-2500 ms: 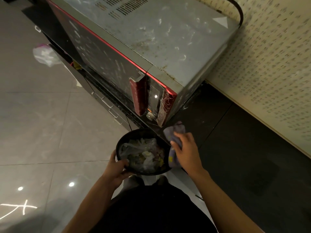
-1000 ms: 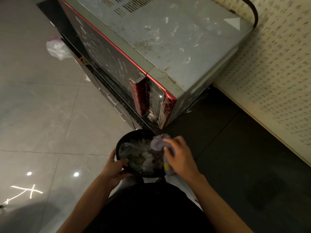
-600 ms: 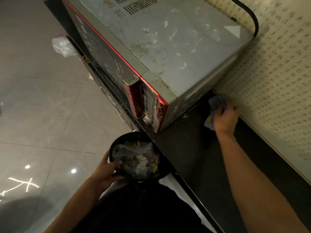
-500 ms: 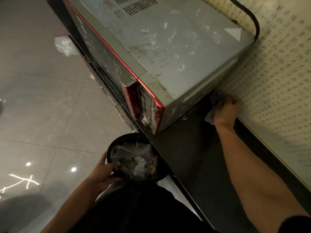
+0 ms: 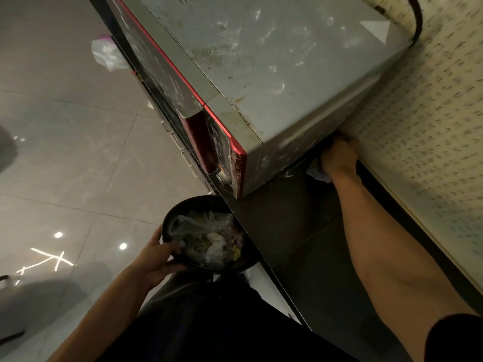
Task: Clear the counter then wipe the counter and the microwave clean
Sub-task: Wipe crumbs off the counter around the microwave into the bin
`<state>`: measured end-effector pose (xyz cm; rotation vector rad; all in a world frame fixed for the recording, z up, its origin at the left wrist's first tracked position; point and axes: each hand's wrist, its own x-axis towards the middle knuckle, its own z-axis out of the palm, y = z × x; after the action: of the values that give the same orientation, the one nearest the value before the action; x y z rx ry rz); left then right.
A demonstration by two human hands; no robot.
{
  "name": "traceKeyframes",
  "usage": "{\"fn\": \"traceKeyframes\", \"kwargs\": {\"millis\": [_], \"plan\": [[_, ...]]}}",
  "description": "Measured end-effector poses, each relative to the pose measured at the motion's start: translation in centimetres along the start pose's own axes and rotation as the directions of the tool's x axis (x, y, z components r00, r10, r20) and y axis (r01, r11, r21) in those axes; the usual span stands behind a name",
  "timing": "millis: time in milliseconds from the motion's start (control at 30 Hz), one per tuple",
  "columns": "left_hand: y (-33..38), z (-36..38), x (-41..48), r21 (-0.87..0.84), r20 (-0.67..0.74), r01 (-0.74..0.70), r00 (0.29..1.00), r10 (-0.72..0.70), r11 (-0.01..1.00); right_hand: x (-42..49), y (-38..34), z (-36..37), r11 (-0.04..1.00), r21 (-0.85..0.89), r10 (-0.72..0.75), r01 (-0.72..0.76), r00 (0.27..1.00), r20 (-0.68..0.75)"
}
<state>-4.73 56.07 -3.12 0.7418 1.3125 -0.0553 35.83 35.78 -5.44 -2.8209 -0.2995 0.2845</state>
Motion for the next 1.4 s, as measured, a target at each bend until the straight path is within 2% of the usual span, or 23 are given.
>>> {"fn": "traceKeyframes", "kwargs": {"millis": [167, 267, 400, 500, 633, 733, 833, 900, 1000, 1267, 1333, 1400], "plan": [[-0.3, -0.2, 0.1, 0.006, 0.019, -0.011, 1.000, 0.011, 1.000, -6.2, -2.5, 0.1, 0.998, 0.057, -0.016, 0.012, 0.997, 0.072], [-0.5, -0.3, 0.1, 0.012, 0.017, -0.020, 1.000, 0.020, 1.000, -11.2, -4.2, 1.8, 0.984, 0.105, -0.154, 0.143, 0.982, 0.108], [-0.6, -0.4, 0.1, 0.015, 0.015, -0.022, 1.000, 0.022, 1.000, -17.9, -5.7, 4.3, 0.957, 0.147, -0.272, 0.248, 0.948, 0.168], [-0.7, -0.5, 0.0, 0.012, 0.016, -0.022, 1.000, 0.022, 1.000, -20.6, -5.1, 4.9, 0.923, 0.135, -0.375, 0.361, 0.921, 0.104], [-0.7, -0.4, -0.1, 0.001, 0.016, -0.008, 1.000, 0.008, 1.000, -20.4, -3.6, 4.8, 0.964, 0.009, -0.263, 0.264, 0.962, -0.067], [-0.7, -0.2, -0.6, -0.008, 0.014, -0.011, 1.000, 0.011, 1.000, -19.7, -3.5, 4.4, 0.950, 0.115, -0.293, 0.290, 0.956, 0.013], [-0.8, -0.1, -0.7, -0.016, 0.008, -0.008, 1.000, 0.008, 1.000, -17.4, -2.6, 2.8, 0.948, 0.268, -0.171, 0.170, 0.985, -0.019], [-1.0, -0.2, -0.7, -0.025, 0.006, -0.009, 1.000, 0.009, 1.000, -14.9, -1.6, 1.5, 0.960, 0.272, -0.050, 0.071, 0.995, -0.083], [-1.1, -0.3, -0.9, -0.037, 0.007, -0.005, 1.000, 0.005, 0.999, -12.4, -1.6, 0.9, 0.979, 0.205, 0.020, -0.014, 0.999, -0.029], [-1.3, 0.0, -1.2, -0.065, -0.004, 0.001, 1.000, -0.001, 0.998, -20.6, -5.1, 4.7, 0.940, 0.226, -0.277, 0.255, 0.958, 0.071], [-1.2, 0.2, -1.5, -0.060, -0.004, -0.001, 1.000, 0.001, 0.998, -22.9, -5.9, 5.8, 0.889, 0.266, -0.406, 0.373, 0.910, 0.080], [-1.1, 0.4, -1.6, -0.057, -0.006, -0.008, 1.000, 0.008, 0.998, -24.5, -6.5, 6.7, 0.816, 0.296, -0.549, 0.497, 0.827, 0.124]]}}
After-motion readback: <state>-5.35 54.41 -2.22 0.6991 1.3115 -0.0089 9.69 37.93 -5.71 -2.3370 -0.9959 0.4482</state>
